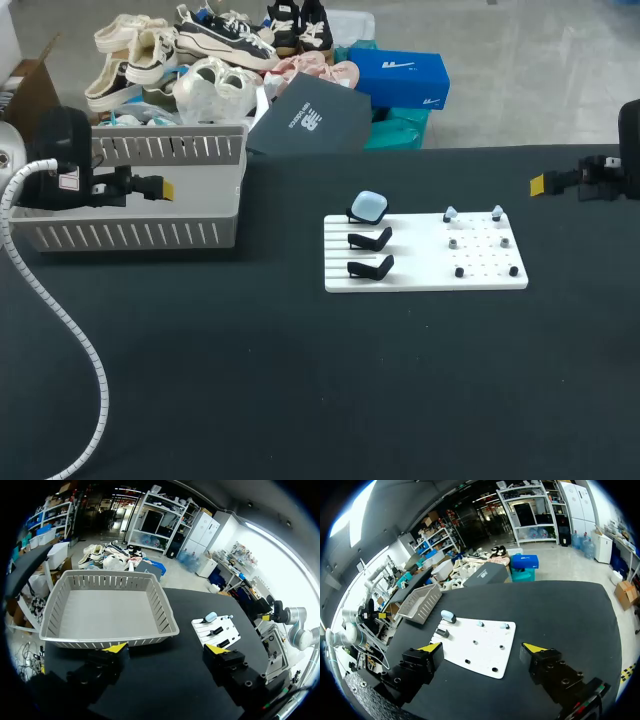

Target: Pick up each earbud case from the left stands, insert the matching earbuds, close the lid, and place the case in the box.

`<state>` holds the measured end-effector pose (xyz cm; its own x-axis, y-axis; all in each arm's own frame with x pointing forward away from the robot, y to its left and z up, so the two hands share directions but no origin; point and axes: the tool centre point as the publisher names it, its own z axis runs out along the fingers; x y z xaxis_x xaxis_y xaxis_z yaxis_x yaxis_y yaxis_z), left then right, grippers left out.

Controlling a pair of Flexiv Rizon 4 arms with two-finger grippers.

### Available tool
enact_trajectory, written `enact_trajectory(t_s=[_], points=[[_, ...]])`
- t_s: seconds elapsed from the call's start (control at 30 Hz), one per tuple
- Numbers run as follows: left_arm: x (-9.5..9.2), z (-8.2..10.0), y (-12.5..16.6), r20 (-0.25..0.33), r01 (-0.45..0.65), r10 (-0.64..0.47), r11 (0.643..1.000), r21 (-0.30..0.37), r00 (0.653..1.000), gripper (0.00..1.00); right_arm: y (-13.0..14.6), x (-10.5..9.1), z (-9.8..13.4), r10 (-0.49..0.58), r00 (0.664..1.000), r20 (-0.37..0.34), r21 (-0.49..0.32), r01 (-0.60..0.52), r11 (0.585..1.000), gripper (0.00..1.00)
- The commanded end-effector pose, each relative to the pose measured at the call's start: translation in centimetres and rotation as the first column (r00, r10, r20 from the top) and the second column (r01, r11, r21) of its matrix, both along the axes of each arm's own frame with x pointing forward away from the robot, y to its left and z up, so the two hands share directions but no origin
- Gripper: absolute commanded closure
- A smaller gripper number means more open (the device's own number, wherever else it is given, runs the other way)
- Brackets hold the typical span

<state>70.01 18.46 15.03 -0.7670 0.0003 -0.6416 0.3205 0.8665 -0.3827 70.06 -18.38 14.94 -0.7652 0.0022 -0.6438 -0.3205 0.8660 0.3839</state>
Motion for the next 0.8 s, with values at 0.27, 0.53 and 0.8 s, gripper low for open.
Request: enact_trajectory(t_s=[0.27, 0.53, 0.8], points=[[0.03, 0.04, -0.01, -0.002, 0.000, 0.000, 1.000, 0.002, 1.000, 0.00, -0.07, 0.04, -0.02, 0.002, 1.000, -0.001, 0.001, -0.002, 1.000, 0.00], [0.03, 0.04, -0.01, -0.002, 0.000, 0.000, 1.000, 0.002, 1.000, 0.00, -0.07, 0.04, -0.02, 0.002, 1.000, -0.001, 0.001, -0.002, 1.000, 0.00], [0.03, 0.04, -0.01, -0.002, 0.000, 0.000, 1.000, 0.002, 1.000, 0.00, -0.07, 0.04, -0.02, 0.002, 1.000, -0.001, 0.001, -0.002, 1.000, 0.00]])
